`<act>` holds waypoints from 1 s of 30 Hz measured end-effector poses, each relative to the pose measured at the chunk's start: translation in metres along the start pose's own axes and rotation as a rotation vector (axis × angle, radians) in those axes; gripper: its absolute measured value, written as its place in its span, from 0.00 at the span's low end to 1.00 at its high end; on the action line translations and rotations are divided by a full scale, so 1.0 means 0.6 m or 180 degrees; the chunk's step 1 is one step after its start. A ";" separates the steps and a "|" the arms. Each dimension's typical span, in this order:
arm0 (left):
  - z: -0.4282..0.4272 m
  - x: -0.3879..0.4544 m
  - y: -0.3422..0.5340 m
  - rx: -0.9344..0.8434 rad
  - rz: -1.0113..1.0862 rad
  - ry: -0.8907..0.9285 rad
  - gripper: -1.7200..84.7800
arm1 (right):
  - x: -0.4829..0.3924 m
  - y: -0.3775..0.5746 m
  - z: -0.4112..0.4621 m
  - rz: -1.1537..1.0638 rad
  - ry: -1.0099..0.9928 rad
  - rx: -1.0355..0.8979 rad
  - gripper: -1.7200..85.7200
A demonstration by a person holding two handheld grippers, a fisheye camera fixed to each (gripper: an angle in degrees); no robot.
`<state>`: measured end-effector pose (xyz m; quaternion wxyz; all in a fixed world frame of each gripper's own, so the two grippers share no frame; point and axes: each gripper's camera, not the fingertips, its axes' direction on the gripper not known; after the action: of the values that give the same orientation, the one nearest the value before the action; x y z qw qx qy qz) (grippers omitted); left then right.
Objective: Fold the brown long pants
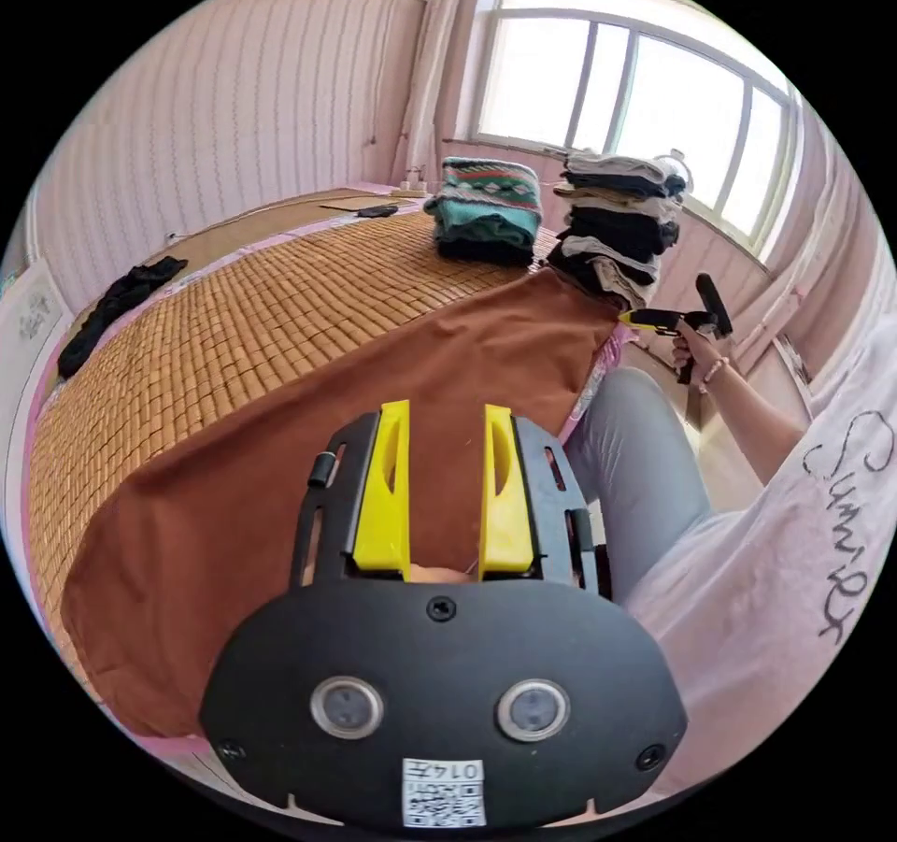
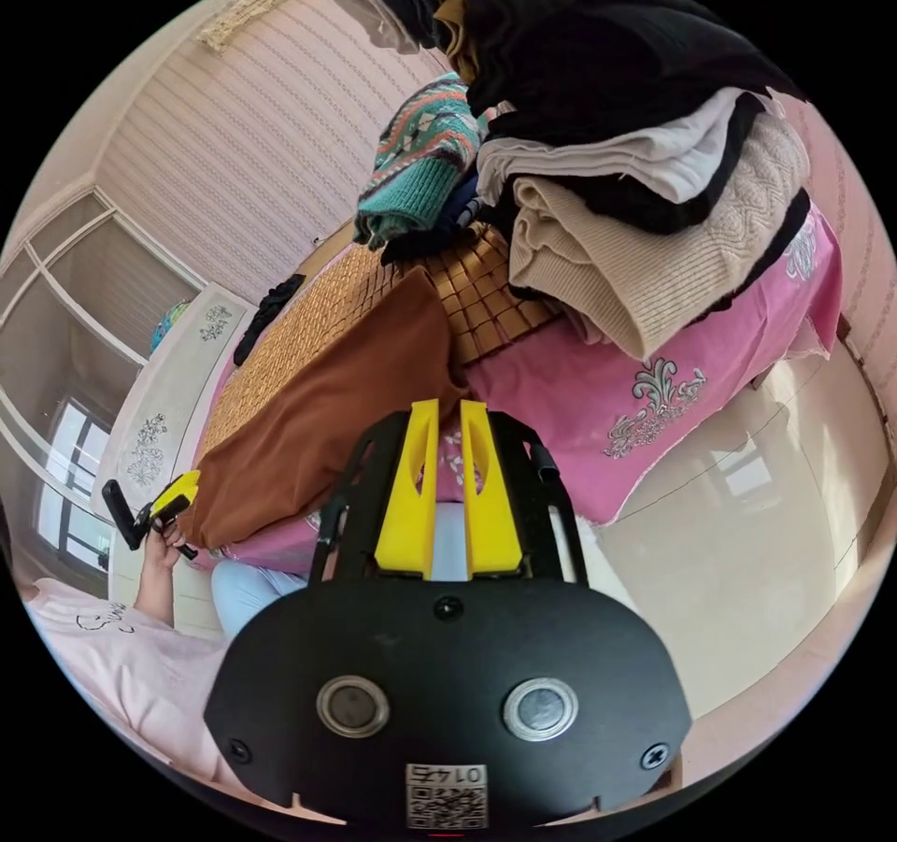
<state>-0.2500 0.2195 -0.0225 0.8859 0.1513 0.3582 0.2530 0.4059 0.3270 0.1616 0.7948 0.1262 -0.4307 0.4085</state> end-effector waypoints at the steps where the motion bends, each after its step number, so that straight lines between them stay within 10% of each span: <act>1: 0.018 0.025 -0.005 -0.0057 0.0125 -0.0025 0.17 | 0.011 0.000 0.005 0.0018 -0.0061 0.0011 0.07; 16: 0.171 0.209 0.028 -0.0787 0.0899 -0.0745 0.02 | 0.069 0.007 0.069 -0.0326 -0.0022 -0.0200 0.02; 30: 0.061 0.029 0.083 -0.0207 -0.0535 -0.0403 0.09 | 0.040 0.072 0.124 -0.0771 0.0484 0.0024 0.02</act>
<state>-0.2301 0.2671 0.0155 0.9293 0.1076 0.3045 0.1793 0.3372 0.3264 0.2184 0.8682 0.1489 -0.3493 0.3196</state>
